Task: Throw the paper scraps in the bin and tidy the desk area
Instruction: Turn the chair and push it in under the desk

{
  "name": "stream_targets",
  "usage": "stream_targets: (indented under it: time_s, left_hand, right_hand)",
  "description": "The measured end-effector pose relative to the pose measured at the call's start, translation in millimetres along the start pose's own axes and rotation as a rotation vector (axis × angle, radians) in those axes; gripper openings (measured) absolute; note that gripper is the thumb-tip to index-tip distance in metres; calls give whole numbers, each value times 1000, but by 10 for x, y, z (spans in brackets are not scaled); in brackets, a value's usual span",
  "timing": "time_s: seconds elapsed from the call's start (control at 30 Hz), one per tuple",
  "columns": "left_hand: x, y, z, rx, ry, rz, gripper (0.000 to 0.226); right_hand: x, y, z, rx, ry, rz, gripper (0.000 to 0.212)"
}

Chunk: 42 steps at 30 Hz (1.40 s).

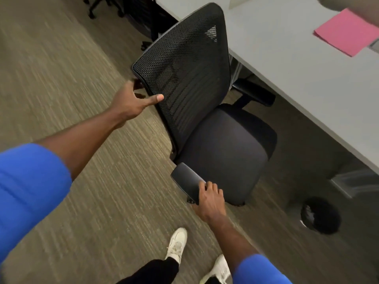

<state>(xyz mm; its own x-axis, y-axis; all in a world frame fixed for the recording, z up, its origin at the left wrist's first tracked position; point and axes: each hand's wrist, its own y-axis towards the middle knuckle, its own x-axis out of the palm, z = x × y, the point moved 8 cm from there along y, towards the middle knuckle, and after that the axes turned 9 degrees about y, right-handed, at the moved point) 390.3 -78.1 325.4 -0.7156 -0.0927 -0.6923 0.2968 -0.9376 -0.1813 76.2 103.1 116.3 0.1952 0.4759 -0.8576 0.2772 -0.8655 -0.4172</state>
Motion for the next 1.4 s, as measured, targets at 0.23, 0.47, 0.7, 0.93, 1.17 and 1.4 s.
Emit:
stream_targets:
  time_s: [0.23, 0.47, 0.7, 0.93, 1.17, 1.4]
  left_hand:
    - [299, 149, 133, 44, -219, -41, 46]
    - [394, 17, 179, 24, -346, -54, 38]
    - [601, -307, 275, 46, -405, -107, 25]
    - [895, -798, 455, 55, -379, -130, 86]
    - [1211, -1317, 662, 43, -359, -61, 62]
    - [1489, -1815, 709, 85, -300, -139, 50]
  right_hand:
    - [74, 35, 107, 7, -77, -18, 61]
    - [50, -14, 219, 12, -75, -34, 62]
    - [9, -182, 547, 60, -130, -27, 58]
    - [-84, -395, 1143, 142, -123, -69, 60]
    - [-344, -539, 1284, 215, -25, -56, 53]
    - [-746, -629, 759, 193, 317, 203, 84]
